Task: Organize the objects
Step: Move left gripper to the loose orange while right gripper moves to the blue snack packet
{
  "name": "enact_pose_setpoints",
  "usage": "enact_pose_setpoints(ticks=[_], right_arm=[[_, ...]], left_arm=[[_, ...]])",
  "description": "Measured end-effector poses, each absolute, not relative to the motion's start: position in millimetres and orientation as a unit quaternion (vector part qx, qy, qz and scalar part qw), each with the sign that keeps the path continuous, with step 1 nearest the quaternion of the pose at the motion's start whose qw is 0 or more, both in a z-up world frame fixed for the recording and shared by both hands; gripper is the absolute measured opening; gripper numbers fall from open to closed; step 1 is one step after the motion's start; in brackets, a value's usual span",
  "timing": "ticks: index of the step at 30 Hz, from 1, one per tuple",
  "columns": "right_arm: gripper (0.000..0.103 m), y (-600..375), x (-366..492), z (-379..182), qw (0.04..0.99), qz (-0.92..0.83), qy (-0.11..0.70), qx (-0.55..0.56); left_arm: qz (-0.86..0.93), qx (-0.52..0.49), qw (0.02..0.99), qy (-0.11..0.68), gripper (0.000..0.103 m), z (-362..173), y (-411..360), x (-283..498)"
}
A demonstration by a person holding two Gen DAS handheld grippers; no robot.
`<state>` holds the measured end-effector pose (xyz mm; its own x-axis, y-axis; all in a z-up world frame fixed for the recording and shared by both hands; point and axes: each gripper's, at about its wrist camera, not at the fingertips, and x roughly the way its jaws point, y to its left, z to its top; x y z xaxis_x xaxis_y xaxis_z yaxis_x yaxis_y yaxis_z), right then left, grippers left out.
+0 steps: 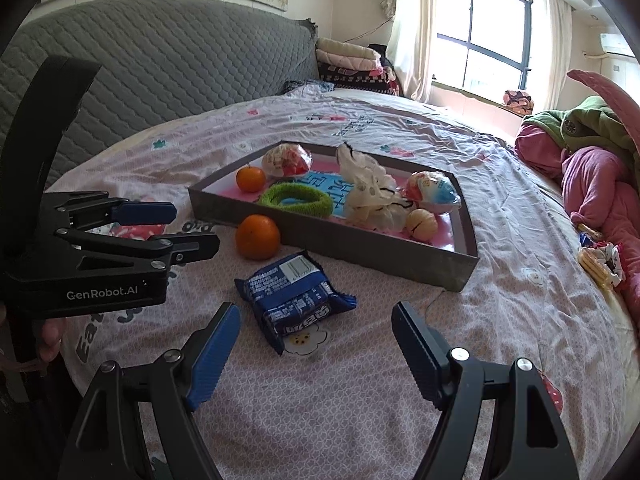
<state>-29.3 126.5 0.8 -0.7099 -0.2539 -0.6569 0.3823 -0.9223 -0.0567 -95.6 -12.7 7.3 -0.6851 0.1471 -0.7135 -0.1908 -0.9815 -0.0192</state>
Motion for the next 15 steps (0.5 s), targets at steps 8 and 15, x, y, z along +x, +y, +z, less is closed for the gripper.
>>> enact_pose_setpoints(ticks=[8, 15], right_arm=[[0.078, 116.0, -41.6, -14.8, 0.172, -0.908, 0.122, 0.361], [0.078, 111.4, -56.2, -24.1, 0.173, -0.900, 0.142, 0.374]], left_arm=[[0.911, -0.399, 0.098, 0.038, 0.061, -3.8, -4.5, -105.8], [0.907, -0.406, 0.101, 0.037, 0.061, -7.6, -0.3, -117.9]])
